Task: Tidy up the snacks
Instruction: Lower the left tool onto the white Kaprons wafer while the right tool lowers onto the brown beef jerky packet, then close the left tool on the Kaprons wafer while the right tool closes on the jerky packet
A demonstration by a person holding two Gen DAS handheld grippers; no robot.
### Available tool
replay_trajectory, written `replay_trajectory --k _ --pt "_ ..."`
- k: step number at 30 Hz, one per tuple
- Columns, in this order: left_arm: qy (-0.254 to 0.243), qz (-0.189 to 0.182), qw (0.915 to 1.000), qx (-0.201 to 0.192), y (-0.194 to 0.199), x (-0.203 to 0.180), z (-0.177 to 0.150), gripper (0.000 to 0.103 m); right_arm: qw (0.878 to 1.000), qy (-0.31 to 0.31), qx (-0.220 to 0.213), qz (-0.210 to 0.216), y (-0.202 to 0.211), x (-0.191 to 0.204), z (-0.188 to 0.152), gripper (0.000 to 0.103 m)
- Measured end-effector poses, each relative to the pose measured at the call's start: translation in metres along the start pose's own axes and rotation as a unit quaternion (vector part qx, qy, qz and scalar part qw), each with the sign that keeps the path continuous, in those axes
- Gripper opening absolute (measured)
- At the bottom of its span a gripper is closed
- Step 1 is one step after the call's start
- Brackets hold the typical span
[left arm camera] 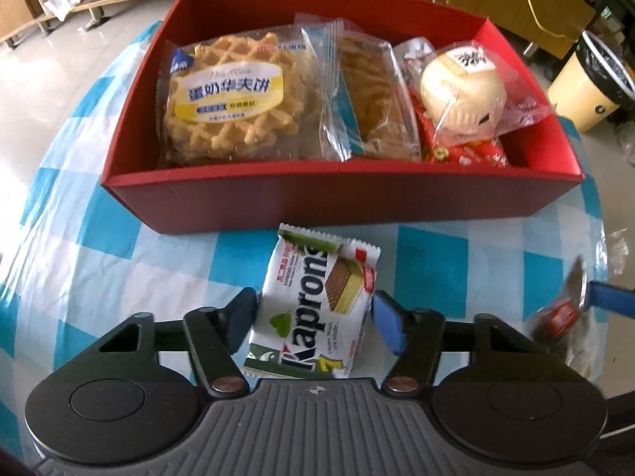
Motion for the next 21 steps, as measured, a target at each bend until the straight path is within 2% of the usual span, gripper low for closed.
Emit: replay_trajectory --k 9,21 --pt "0.003 0.003 1.0000 -0.007 0.005 -0.001 -0.004 0.067 1.000 -0.009 -0.016 -0.004 0.003 -0.004 0.011 0.089" --pt "0.004 -0.024 0.9993 -0.029 0.041 0.006 -0.003 0.067 0.999 -0.021 -0.038 -0.009 0.011 -0.003 0.024 0.089"
Point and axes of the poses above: each gripper's, at about its wrist camera, not at the fingertips, and y roughly against the way its jaws point, x to its left, z to its top, the point moved 8 cm from there along -y, roughly the way its jaws point, and after that the axes turned 14 degrees about y, right-handed, at the moved point
